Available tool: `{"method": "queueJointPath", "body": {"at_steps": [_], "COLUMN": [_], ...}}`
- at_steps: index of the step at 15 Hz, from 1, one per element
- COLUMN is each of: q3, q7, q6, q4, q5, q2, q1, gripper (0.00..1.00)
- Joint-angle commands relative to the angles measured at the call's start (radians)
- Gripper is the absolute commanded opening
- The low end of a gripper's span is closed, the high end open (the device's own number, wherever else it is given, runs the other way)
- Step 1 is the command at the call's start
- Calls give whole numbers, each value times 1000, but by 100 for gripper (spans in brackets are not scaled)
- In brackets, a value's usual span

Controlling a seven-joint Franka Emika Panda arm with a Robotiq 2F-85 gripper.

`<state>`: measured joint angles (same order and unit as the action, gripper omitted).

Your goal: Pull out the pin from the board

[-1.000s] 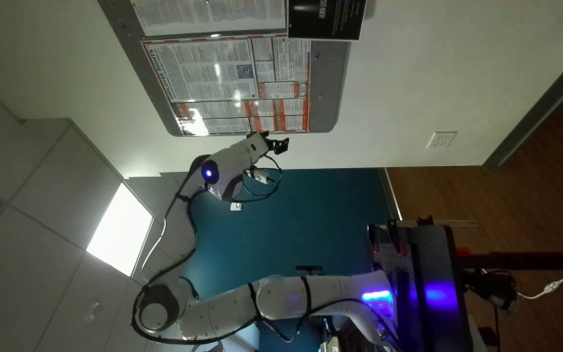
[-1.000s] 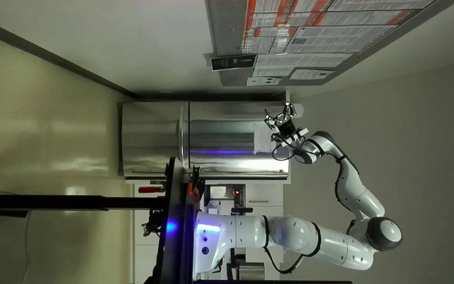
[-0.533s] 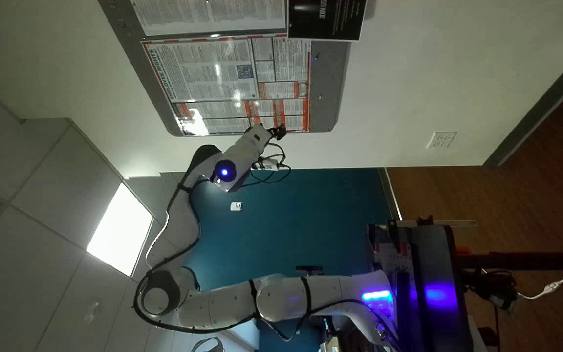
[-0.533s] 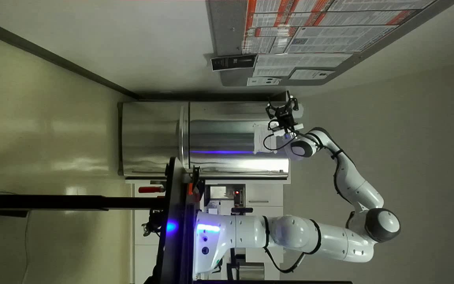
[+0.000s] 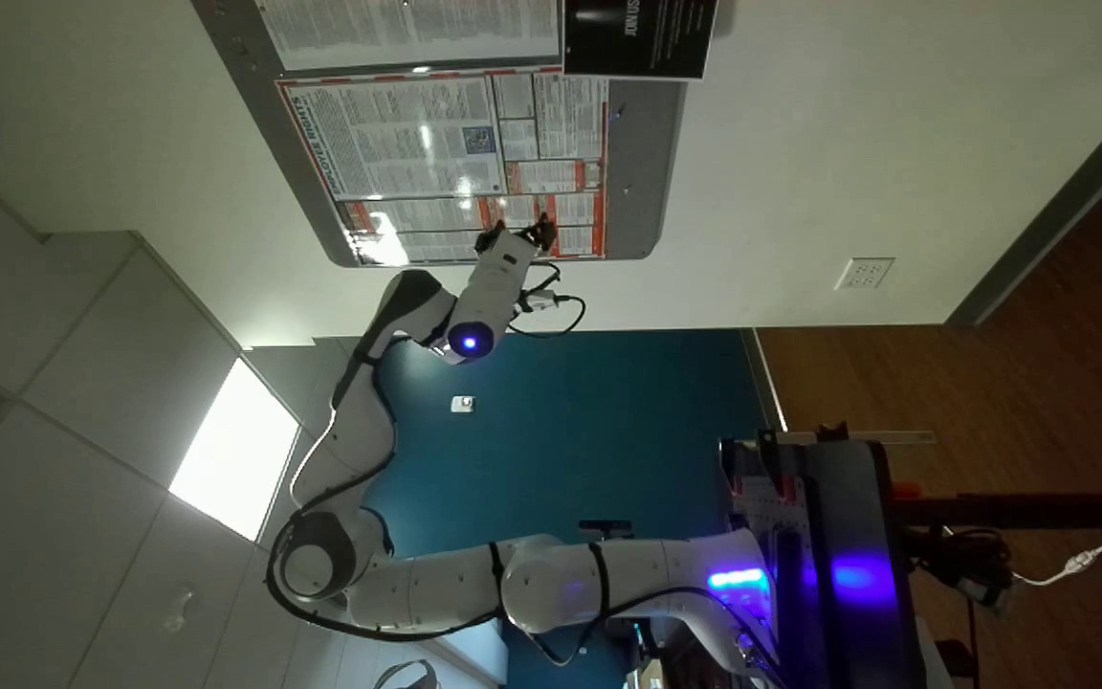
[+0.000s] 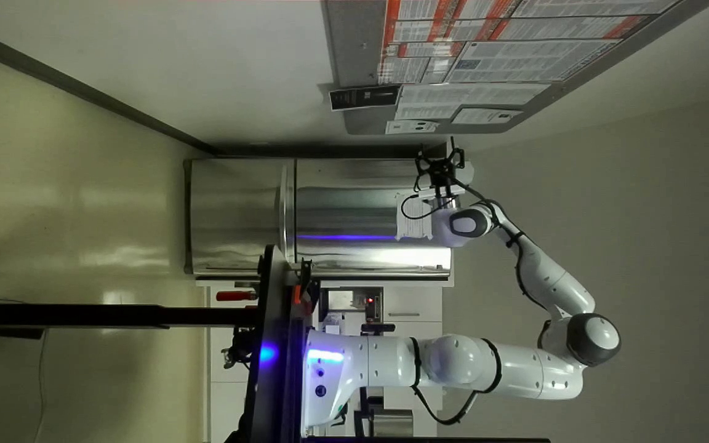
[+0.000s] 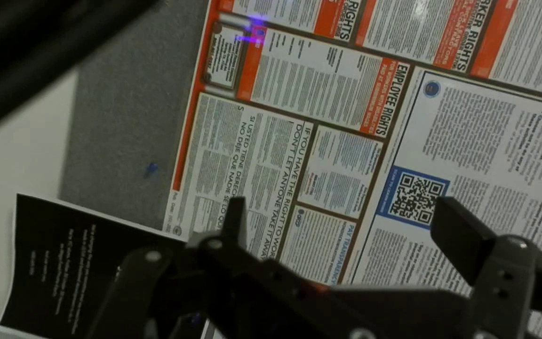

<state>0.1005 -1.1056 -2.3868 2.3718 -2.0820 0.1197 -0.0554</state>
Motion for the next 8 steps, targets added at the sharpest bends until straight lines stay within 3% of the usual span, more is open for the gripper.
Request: {"method": "queueJointPath", "body": {"at_steps": [1,8], "q3": [-29,-29], "q7": [-7,47], "q6": [-10,-11], "q4": [-42,-73], "q5": [-85,-54], "q2": [-21,-98], "q1": [-14,-6], "gripper": [100,100]}}
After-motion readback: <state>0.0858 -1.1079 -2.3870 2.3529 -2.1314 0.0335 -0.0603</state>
